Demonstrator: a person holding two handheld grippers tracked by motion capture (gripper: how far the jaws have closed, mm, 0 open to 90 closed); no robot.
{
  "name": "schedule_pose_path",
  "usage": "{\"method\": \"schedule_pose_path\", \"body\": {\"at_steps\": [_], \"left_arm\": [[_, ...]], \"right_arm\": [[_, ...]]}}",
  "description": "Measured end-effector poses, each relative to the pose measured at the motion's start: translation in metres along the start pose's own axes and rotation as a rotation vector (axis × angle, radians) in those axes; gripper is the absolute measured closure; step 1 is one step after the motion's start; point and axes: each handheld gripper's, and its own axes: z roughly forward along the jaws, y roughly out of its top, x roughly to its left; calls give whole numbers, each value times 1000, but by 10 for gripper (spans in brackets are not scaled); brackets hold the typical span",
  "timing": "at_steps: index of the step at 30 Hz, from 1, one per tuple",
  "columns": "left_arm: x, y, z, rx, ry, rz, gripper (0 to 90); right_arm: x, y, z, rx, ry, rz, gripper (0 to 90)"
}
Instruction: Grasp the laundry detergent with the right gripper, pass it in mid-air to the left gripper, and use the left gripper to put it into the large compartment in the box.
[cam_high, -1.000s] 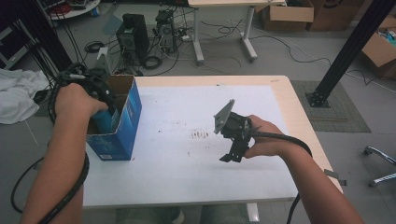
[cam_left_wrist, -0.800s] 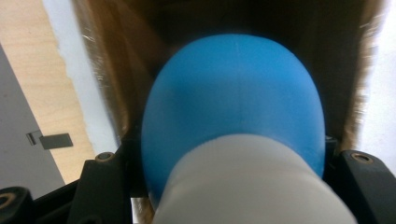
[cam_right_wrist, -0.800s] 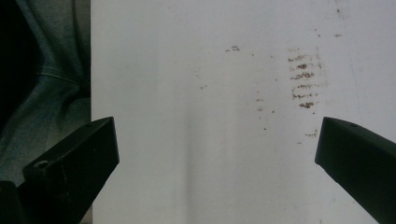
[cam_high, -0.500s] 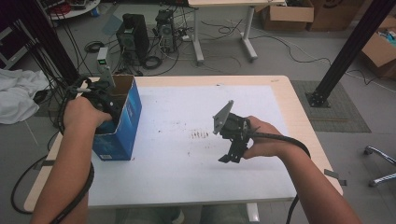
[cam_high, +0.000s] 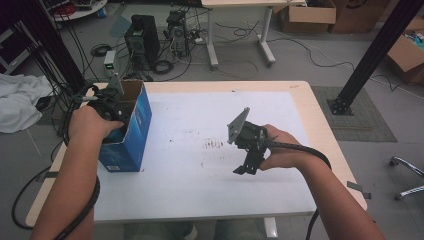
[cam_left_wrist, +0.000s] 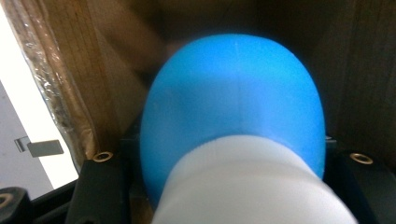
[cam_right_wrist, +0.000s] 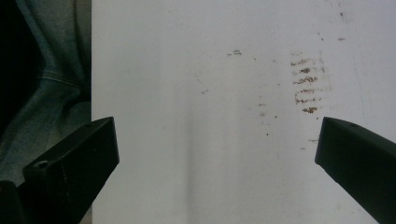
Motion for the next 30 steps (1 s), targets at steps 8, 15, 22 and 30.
{"method": "schedule_pose_path", "body": {"at_steps": [8,15,22,30], "left_arm": [[-2,2,-3,-17,8,-16,330],[-4,3,-9,-12,17,-8,314],[-3,1,-13,-13,1,-9,309],[-2,-3,-25,-29,1,9,284]], "right_arm": [[0,0,-1,1,-3,0,0],[0,-1,-2,-3,-5,1,0],[0,-2,0,-4,-2,3,0],[0,2,-3,-7,-6,-4,0]]}}
